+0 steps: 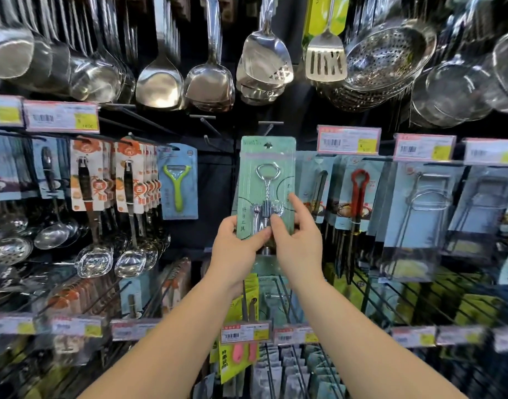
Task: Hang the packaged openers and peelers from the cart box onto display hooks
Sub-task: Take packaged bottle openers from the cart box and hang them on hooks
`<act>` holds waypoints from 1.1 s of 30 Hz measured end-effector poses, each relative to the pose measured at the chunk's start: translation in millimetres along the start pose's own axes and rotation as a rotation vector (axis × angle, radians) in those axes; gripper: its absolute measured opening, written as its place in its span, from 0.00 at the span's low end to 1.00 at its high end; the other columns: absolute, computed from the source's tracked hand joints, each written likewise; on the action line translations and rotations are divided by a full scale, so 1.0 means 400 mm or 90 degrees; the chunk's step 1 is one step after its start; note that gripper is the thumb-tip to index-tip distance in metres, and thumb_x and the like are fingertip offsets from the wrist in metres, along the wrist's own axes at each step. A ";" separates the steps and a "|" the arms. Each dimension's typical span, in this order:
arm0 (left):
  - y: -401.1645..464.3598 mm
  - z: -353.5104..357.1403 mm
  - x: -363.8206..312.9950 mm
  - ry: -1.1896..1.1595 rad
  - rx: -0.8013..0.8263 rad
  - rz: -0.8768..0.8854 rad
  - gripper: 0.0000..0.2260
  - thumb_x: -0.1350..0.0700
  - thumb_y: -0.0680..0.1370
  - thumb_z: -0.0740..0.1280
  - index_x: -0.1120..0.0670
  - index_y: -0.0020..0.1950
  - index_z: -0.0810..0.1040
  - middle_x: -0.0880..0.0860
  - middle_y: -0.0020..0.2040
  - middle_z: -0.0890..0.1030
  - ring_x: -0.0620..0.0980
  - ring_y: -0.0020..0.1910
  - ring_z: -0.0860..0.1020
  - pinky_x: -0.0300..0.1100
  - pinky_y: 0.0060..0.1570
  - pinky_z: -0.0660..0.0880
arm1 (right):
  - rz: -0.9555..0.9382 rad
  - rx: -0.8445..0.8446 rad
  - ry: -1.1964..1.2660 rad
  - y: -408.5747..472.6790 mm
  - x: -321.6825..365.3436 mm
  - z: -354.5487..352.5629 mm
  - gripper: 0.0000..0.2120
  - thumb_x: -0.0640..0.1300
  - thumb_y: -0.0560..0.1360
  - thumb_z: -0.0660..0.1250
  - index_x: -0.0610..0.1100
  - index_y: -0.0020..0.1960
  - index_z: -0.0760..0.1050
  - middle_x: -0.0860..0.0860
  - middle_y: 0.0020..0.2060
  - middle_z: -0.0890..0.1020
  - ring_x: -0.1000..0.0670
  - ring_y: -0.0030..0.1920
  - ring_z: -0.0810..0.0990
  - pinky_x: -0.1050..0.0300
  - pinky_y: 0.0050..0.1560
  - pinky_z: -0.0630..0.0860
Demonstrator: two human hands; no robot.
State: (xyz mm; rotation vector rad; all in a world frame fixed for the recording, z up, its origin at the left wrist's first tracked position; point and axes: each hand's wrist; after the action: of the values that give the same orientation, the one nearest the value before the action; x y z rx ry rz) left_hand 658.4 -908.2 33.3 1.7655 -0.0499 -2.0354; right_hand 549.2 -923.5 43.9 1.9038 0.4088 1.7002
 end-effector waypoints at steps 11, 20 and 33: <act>0.097 -0.012 0.048 0.244 -0.028 -0.084 0.41 0.41 0.74 0.71 0.51 0.80 0.55 0.54 0.78 0.62 0.56 0.76 0.63 0.53 0.72 0.64 | 0.106 0.020 -0.145 0.049 -0.060 0.027 0.29 0.49 0.78 0.66 0.57 0.76 0.61 0.49 0.72 0.66 0.52 0.67 0.69 0.60 0.60 0.64; 0.058 -0.033 0.118 0.247 -0.038 -0.079 0.39 0.45 0.74 0.73 0.50 0.79 0.58 0.54 0.78 0.62 0.55 0.75 0.63 0.51 0.70 0.64 | 0.159 -0.027 -0.162 -0.031 -0.150 -0.048 0.24 0.48 0.78 0.66 0.53 0.73 0.65 0.51 0.68 0.71 0.54 0.60 0.71 0.59 0.57 0.68; -0.171 0.393 0.181 0.552 0.274 0.051 0.31 0.39 0.76 0.66 0.50 0.75 0.66 0.53 0.73 0.70 0.57 0.73 0.66 0.52 0.72 0.64 | 0.239 -0.066 -0.340 -0.127 -0.210 -0.498 0.25 0.50 0.79 0.64 0.50 0.75 0.64 0.49 0.69 0.73 0.48 0.64 0.74 0.54 0.57 0.73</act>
State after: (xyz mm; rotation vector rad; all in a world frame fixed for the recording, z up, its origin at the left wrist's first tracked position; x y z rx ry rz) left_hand 482.4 -912.2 -26.7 2.7113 -0.2982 -1.1015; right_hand 348.0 -890.9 -44.0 2.3512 -0.2513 1.3037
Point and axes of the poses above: each hand's wrist, its own y-axis towards the middle knuckle, its own z-axis out of the palm, x = y × z
